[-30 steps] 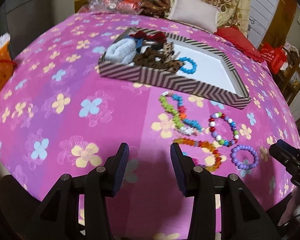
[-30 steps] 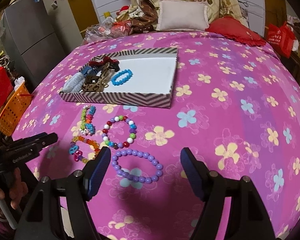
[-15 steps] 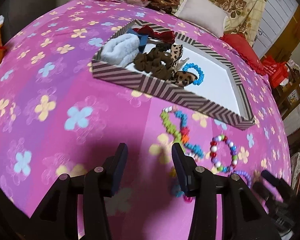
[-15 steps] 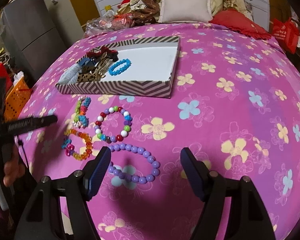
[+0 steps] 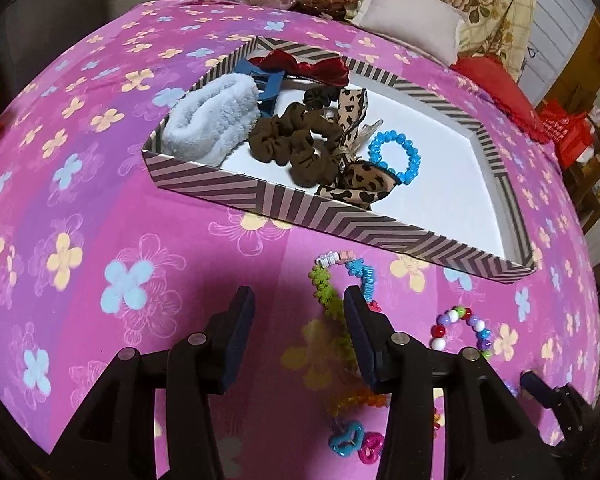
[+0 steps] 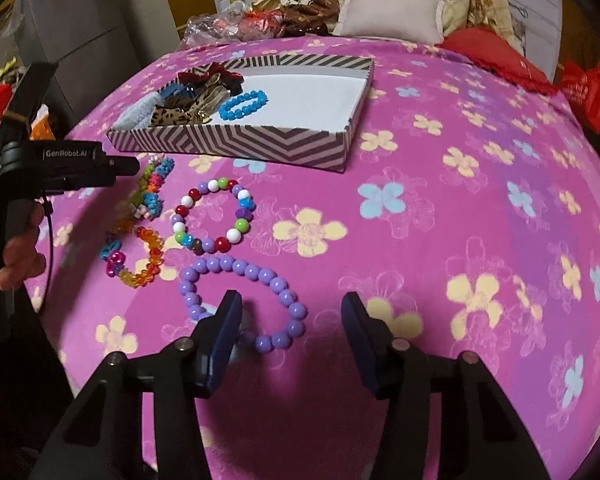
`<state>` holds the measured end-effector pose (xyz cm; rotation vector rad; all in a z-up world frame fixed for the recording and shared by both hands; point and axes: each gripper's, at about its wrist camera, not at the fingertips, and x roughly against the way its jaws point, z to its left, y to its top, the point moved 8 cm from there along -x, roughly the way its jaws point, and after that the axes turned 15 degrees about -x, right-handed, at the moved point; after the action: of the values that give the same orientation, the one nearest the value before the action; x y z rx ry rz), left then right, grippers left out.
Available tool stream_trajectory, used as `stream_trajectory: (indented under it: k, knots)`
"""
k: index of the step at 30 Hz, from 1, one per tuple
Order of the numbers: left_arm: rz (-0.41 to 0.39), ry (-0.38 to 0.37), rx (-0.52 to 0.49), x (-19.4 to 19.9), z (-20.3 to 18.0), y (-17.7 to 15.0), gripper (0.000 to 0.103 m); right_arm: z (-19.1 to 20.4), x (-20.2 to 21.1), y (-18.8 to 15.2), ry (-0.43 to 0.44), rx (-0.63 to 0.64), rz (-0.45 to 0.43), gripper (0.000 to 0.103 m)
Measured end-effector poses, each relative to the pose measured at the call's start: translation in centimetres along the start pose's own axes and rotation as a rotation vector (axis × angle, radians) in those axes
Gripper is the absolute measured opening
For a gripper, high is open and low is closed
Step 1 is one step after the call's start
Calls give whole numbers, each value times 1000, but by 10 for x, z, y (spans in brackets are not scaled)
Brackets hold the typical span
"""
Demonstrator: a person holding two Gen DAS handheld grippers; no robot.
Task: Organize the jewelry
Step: 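Grasp the green-blue bead bracelet with the left tool while the right tool grasps the purple bracelet, then carry both bracelets into the box and open both tools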
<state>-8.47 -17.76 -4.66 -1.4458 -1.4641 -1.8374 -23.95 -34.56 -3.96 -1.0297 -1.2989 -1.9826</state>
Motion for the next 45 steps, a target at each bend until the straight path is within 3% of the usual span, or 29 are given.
stream_trajectory:
  k: [6,8,9,11,14,27,45]
  knots:
    - [12,35,-34,-10,-8,3,50,6,-6,2,-56,89,-36,47]
    - [6,49,-54,-12,-11,5,50,8,-6,3,-53,105,-54,34]
    - [1,52,-66,-12,-13,5,47,6,-5,3,-57,104,-62,25]
    - [-17,49,-89,-13,-16,7,22,3,-5,6,-75,108,-79,15]
    - [-34,36,-114,-14,-18,9,16,1,-5,7,-62,102,-78,10]
    - [-145,-58,-129,47,-22,34,15,29,36,36,-11,163,-164,9]
    - [-236,-8,-186,99,-28,68,15,52,71,94,-9,227,-253,9]
